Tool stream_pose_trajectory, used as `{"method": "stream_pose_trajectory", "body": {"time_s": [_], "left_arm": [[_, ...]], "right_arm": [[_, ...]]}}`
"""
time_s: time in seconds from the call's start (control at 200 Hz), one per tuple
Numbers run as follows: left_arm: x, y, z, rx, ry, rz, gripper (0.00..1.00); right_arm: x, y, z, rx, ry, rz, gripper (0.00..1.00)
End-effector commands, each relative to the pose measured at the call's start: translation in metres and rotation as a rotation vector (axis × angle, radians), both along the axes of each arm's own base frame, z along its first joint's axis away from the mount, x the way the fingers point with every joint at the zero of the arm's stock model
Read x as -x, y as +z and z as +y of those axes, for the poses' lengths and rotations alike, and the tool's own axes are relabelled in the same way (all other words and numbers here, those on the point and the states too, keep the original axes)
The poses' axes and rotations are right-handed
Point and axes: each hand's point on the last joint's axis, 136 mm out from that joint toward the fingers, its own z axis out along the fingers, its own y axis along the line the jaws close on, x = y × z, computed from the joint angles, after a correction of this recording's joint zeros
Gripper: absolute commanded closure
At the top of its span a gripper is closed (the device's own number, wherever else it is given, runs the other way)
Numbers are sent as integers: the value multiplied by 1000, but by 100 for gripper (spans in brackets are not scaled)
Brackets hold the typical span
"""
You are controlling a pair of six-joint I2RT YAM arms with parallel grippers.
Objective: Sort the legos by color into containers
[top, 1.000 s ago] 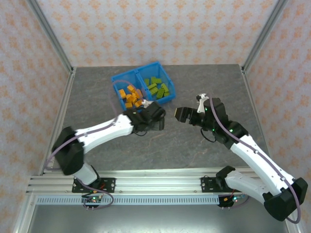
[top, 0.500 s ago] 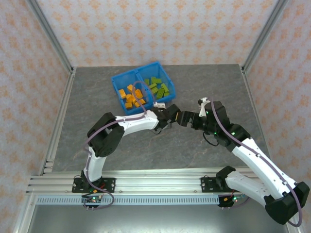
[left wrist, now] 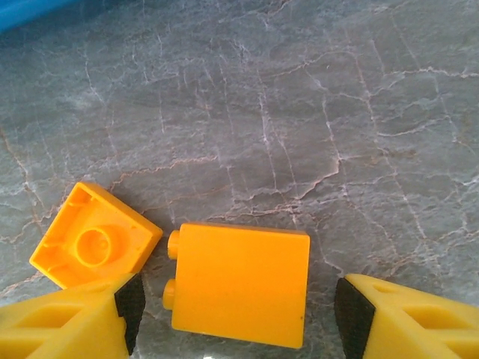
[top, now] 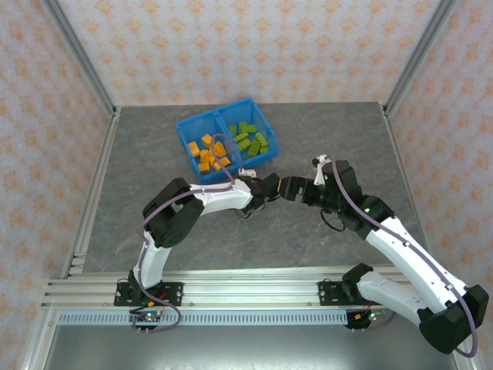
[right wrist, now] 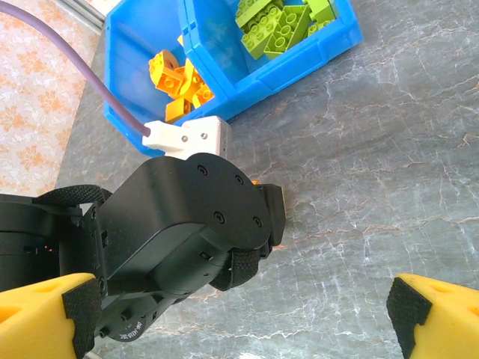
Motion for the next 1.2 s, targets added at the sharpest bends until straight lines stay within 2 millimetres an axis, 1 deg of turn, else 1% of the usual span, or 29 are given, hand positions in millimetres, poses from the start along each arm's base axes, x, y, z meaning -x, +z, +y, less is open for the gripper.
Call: {"method": "stream_pose_trajectory", "body": {"time_s": [0.0,0.085,0.175,0.25,0.33,0.435,0.505,0.576,0.636,0.711,0.726,0.731,0.741,0.791,0.876,0.966,1.081,1.151,1.196], "left_arm": [[1,-10,5,4,36,4,32],[2,-14,3,19,29,13,37],[5,-20,-2,43,21,28,43],[6,-22,-2,58,29,34,47],[7,-24,-3,77,30,35,50],[7,-25,-8,107,15,43,53],[5,-21,-11,128,11,36,55],[3,-13,-11,158,15,21,57],[-2,2,-9,186,22,-7,58],[-12,32,-3,199,20,-61,59],[-14,34,0,190,20,-65,59],[-16,41,0,198,20,-77,60],[-17,48,1,202,18,-90,60],[-26,72,11,190,19,-129,60],[-46,109,39,157,50,-194,60],[-67,138,71,137,93,-238,60],[-96,165,106,100,141,-288,60],[-116,170,121,81,158,-286,59],[-128,168,127,77,171,-268,59]], "right_arm": [[-1,4,3,-8,4,-5,1],[1,2,4,-13,11,5,1],[5,-4,5,-10,26,31,1],[14,-13,5,1,45,75,1],[26,-24,3,16,70,131,1],[37,-30,-1,26,81,170,1],[41,-30,-4,29,73,174,1],[40,-26,-12,38,35,156,1],[38,-21,-18,40,0,131,1],[35,-15,-21,32,-25,99,1],[35,-14,-21,31,-27,96,1],[35,-14,-21,31,-27,95,1],[34,-13,-21,28,-29,91,1],[33,-11,-20,22,-25,84,1],[31,-10,-16,9,-16,85,1],[30,-9,-13,-6,-12,84,1],[30,-10,-13,-12,-14,82,1],[30,-10,-13,-16,-19,85,1],[30,-11,-12,-19,-19,88,1]]}}
